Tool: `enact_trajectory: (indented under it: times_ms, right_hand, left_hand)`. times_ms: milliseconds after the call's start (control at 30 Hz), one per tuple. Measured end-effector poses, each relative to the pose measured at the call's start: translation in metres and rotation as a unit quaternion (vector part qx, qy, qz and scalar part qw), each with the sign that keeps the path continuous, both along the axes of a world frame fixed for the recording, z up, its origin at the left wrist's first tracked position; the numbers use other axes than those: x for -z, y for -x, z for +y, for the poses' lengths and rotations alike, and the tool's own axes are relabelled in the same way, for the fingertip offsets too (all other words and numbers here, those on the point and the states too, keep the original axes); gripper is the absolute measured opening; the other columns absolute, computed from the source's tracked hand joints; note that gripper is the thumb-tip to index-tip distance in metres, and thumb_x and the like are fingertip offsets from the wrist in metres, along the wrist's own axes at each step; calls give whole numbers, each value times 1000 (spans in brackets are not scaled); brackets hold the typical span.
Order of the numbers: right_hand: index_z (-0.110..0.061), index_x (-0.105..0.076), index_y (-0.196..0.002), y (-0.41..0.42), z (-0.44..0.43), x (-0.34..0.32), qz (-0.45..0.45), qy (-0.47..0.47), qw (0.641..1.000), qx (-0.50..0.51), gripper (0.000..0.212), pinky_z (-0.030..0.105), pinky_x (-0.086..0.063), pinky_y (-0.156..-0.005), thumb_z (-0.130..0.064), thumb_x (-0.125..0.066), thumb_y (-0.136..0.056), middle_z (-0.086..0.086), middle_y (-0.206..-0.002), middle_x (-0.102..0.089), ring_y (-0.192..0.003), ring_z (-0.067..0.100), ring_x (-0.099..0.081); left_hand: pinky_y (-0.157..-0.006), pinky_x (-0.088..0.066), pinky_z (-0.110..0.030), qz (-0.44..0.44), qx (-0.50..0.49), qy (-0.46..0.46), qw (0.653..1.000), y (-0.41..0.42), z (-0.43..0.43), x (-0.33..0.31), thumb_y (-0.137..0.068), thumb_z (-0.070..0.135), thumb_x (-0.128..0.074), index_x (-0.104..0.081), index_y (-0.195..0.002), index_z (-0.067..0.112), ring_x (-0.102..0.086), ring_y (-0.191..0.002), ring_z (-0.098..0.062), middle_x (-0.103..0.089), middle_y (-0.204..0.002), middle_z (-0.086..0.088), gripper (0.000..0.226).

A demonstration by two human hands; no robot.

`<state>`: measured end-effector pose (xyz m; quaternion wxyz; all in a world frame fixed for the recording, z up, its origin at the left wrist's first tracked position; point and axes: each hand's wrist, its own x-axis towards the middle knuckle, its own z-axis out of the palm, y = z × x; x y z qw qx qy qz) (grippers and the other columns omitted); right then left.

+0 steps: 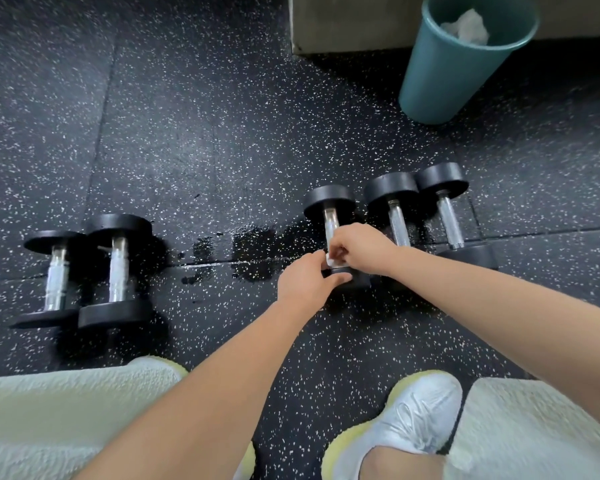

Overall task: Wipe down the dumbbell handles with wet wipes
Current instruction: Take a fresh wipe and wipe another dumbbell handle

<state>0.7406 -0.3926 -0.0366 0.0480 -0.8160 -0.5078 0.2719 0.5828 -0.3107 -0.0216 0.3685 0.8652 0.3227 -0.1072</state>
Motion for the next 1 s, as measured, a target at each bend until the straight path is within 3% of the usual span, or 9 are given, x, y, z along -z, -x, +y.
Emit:
enact_trajectory:
  times_ms: [167,233,400,600,700,867,1000]
  right_hand:
    - [-29,-76,-92,2,23,4,-48,-63,991,104,16,39,-56,-76,-16,-70,-86,-7,-101,-67,-85,22,-66]
    - [-29,-78,-92,8,16,7,-49,-64,988,129,16,39,-56,-76,-16,-71,-86,-7,-102,-68,-86,21,-66]
    - [-32,-76,-94,17,3,4,-19,1,999,49,19,34,-55,-72,-16,-72,-84,-10,-95,-68,-86,18,-67]
    - [-30,-76,-96,2,43,5,-92,-76,975,186,23,36,-53,-77,-11,-67,-88,-3,-105,-67,-92,25,-65]
    - [-22,-65,-75,12,40,6,-122,-47,976,175,21,32,-43,-60,-3,-62,-83,-1,-90,-59,-77,27,-63]
    - [-20,-72,-95,30,15,6,-146,-36,984,95,15,31,-36,-62,-23,-57,-95,0,-91,-63,-78,25,-65]
    - [-18,-70,-99,17,34,6,-171,-25,978,113,18,34,-36,-62,-16,-53,-96,2,-99,-60,-83,29,-65]
  left_hand:
    - [-62,-34,-34,13,-1,-2,1000,3,4,4,-89,59,-71,-49,-92,24,-53,-82,-16,-50,-83,16,41]
    - [-65,-36,-34,14,-7,4,1000,4,6,7,-89,59,-71,-51,-95,23,-55,-84,-18,-54,-87,13,41]
    - [-67,-40,-35,7,-18,12,1000,6,9,14,-88,57,-73,-54,-98,24,-56,-92,-20,-51,-83,15,39]
    - [-79,-51,-40,-12,-10,13,1000,9,7,20,-91,52,-73,-59,-115,24,-57,-101,-23,-61,-98,6,39]
    - [-87,-52,-43,-19,8,11,1000,11,10,24,-93,49,-71,-62,-121,31,-57,-107,-24,-65,-109,3,35]
    - [-88,-52,-43,-7,17,13,1000,11,13,26,-93,51,-70,-65,-116,29,-58,-105,-24,-62,-109,1,33]
    - [-74,-47,-36,7,11,15,1000,6,10,18,-86,60,-69,-61,-96,30,-58,-97,-20,-59,-96,6,32]
